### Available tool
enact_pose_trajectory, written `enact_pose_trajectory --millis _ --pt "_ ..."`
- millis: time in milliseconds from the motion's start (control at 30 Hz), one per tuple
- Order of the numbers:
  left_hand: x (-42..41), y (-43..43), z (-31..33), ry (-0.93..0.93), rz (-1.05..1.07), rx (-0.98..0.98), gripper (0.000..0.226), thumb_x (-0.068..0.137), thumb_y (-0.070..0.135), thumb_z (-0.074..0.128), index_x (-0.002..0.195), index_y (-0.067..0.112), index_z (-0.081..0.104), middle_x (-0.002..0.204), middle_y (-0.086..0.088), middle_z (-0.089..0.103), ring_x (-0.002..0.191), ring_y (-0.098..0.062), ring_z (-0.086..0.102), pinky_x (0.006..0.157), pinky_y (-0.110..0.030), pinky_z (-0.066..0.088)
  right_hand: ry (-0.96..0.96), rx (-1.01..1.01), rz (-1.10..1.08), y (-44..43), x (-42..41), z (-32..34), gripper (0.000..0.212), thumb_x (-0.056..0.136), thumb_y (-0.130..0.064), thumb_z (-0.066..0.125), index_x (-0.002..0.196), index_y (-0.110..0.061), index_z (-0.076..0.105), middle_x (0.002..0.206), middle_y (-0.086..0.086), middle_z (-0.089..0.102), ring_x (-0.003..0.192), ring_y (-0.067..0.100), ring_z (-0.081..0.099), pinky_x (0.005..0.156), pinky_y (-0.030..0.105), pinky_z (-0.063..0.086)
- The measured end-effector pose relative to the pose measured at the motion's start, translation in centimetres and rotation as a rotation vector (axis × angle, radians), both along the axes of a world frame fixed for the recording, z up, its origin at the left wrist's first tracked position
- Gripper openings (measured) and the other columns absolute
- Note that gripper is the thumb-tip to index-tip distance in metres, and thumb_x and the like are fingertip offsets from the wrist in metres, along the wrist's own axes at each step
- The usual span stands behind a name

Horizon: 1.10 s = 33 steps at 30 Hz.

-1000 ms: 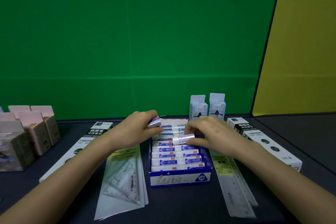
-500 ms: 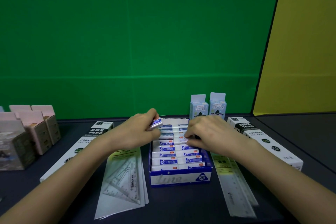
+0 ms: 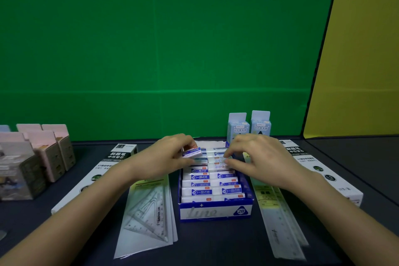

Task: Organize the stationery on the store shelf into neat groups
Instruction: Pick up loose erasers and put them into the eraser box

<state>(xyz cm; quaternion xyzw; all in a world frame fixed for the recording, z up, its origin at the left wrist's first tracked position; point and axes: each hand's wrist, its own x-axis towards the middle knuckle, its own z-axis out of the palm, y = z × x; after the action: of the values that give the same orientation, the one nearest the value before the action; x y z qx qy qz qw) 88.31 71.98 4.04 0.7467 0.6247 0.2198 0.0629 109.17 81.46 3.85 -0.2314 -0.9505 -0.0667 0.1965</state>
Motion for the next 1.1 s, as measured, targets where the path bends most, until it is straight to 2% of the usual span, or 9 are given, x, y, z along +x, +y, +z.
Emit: enact_pose_trajectory --millis 100,200,267,333,500,733,833,933,1100 --pt "0.1 0.1 0.2 -0.027 0.021 0.051 0.016 0.081 0.031 0.064 0.094 0.025 0.057 0.087 0.006 0.055 0.077 -0.017 0.052 0.069 -0.03 0.043 0.033 -0.027 -0.03 0.0 0.8 0.1 0.026 0.088 -0.049 0.048 0.101 -0.035 0.066 0.101 -0.018 0.061 0.092 0.005 0.057 0.073 0.026 0.045" --pt "0.8 0.1 0.6 -0.063 0.032 0.058 0.024 0.075 0.029 0.071 0.095 0.022 0.059 0.078 0.01 0.056 0.076 -0.02 0.056 0.068 -0.034 0.046 0.073 -0.063 -0.05 0.1 1.8 0.2 0.022 0.087 -0.048 0.05 0.096 -0.036 0.067 0.097 -0.017 0.064 0.086 0.001 0.057 0.068 0.019 0.044" --pt "1.1 0.1 0.7 -0.036 0.033 0.056 0.022 0.075 0.029 0.071 0.092 0.018 0.061 0.078 0.009 0.06 0.075 -0.019 0.058 0.067 -0.032 0.046 0.086 -0.075 -0.065 0.1 2.4 0.2 0.022 0.087 -0.048 0.051 0.095 -0.036 0.067 0.095 -0.019 0.063 0.083 -0.002 0.055 0.064 0.012 0.038" --pt "1.0 0.3 0.6 0.007 0.023 0.033 0.023 0.078 0.031 0.068 0.094 0.015 0.064 0.086 0.004 0.065 0.077 -0.017 0.06 0.068 -0.03 0.048 0.097 -0.083 -0.078 0.1 2.9 0.2 0.023 0.086 -0.049 0.051 0.095 -0.036 0.068 0.091 -0.021 0.061 0.076 -0.006 0.052 0.06 0.01 0.033" --pt "1.1 0.7 0.0 0.169 0.023 -0.025 0.028 0.086 0.034 0.057 0.109 0.017 0.06 0.106 0.002 0.053 0.091 -0.012 0.051 0.075 -0.02 0.04 0.098 -0.103 -0.089 0.4 3.5 0.0 0.023 0.087 -0.048 0.051 0.094 -0.035 0.068 0.09 -0.023 0.058 0.067 -0.012 0.046 0.054 0.01 0.024" --pt "0.8 0.5 -0.5 0.232 0.028 0.006 0.025 0.088 0.033 0.056 0.105 0.016 0.053 0.092 0.007 0.048 0.073 0.0 0.043 0.064 -0.007 0.034 0.104 -0.111 -0.08 0.8 3.8 -0.3 0.022 0.086 -0.049 0.051 0.093 -0.036 0.067 0.092 -0.022 0.06 0.072 -0.012 0.047 0.055 0.01 0.023" --pt "1.0 0.5 -0.7 0.278 0.04 0.051 0.026 0.089 0.035 0.053 0.105 0.016 0.056 0.099 0.002 0.056 0.08 -0.005 0.041 0.068 -0.014 0.033 0.11 -0.112 -0.073 0.9 3.6 -0.2 0.021 0.086 -0.048 0.052 0.093 -0.036 0.067 0.089 -0.024 0.057 0.072 -0.012 0.048 0.055 0.01 0.023" --pt "1.0 0.4 -1.0 0.296 0.066 0.083 0.027 0.088 0.039 0.053 0.105 0.018 0.057 0.108 0.003 0.053 0.089 -0.007 0.044 0.078 -0.022 0.037 0.114 -0.112 -0.073 1.0 3.7 -0.2 0.021 0.086 -0.048 0.051 0.092 -0.036 0.067 0.09 -0.023 0.059 0.074 -0.009 0.051 0.055 0.01 0.025" --pt "1.4 0.3 -0.9 0.327 0.112 0.133 0.028 0.085 0.042 0.056 0.102 0.022 0.064 0.102 0.004 0.059 0.091 -0.013 0.055 0.079 -0.033 0.047 0.127 -0.11 -0.101 1.2 3.8 -0.1 0.02 0.085 -0.049 0.052 0.091 -0.037 0.068 0.088 -0.024 0.059 0.076 -0.005 0.055 0.055 0.013 0.028"
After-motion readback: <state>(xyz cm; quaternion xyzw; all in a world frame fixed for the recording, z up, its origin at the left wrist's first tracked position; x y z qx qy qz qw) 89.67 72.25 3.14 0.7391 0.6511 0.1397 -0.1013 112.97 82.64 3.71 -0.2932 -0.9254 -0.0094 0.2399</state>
